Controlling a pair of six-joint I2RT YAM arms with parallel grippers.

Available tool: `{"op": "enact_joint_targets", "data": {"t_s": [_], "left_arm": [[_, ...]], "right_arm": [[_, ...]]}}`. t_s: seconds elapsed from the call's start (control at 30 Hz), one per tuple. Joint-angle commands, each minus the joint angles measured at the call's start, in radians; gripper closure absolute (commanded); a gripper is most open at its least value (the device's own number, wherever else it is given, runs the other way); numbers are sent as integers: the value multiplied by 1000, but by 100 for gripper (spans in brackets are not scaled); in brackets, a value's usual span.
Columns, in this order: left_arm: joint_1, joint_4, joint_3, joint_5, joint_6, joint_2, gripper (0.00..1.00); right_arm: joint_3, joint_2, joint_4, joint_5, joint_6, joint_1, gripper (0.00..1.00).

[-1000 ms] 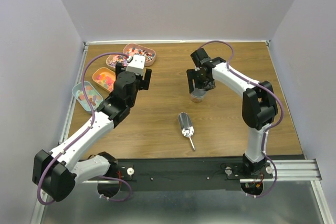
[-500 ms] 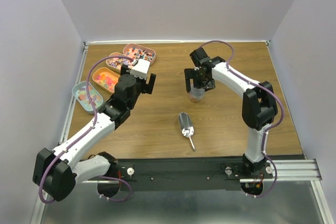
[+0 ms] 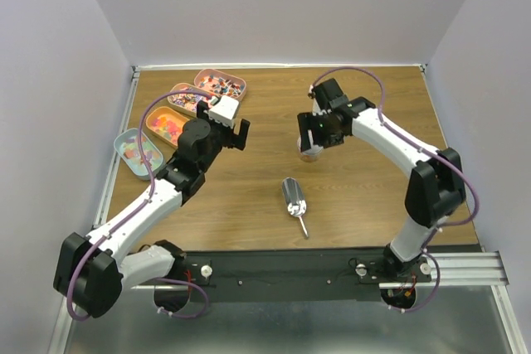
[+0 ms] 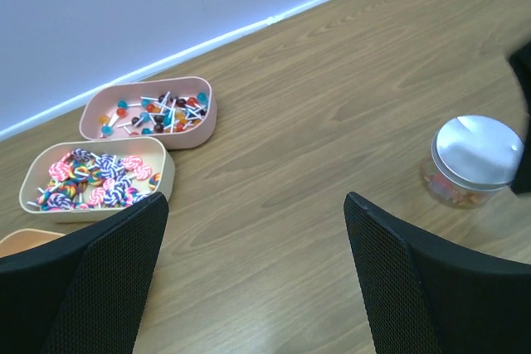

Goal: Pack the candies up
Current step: Move the spatula to the center of the board.

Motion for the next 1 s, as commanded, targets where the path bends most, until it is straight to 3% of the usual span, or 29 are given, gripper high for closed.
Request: {"op": "enact_joint_targets", "data": {"t_s": [0.0, 0.13, 0.27, 0.5, 0.6, 0.63, 0.7, 0.87, 0.97], "left_arm": [[23, 45, -14, -33, -4, -56, 7], [24, 31, -8, -61, 1, -59, 7], [24, 26, -2, -58, 1, -58, 7], [24, 22, -2, -61, 4, -67, 8], [24, 22, 0, -56, 7, -70, 8], [24, 22, 1, -55, 7, -70, 8], [24, 17, 4, -55, 9, -70, 8], [24, 16, 5, -47, 10, -87, 8], [24, 16, 3, -45, 10, -94, 8]], "right_arm": [[-236, -152, 50, -224, -13, 48, 29], [-386, -235, 152, -337, 19, 75, 39], [-460, -235, 226, -409, 37, 103, 40], [-537, -163, 315, -387, 33, 109, 45], [-552, -149, 330, -322, 30, 109, 53], [-556, -147, 329, -299, 30, 109, 63], [-565, -153, 330, -252, 27, 109, 66], [-582, -179, 311, -166, 21, 108, 97], [-574, -204, 271, -100, 16, 105, 99]]}}
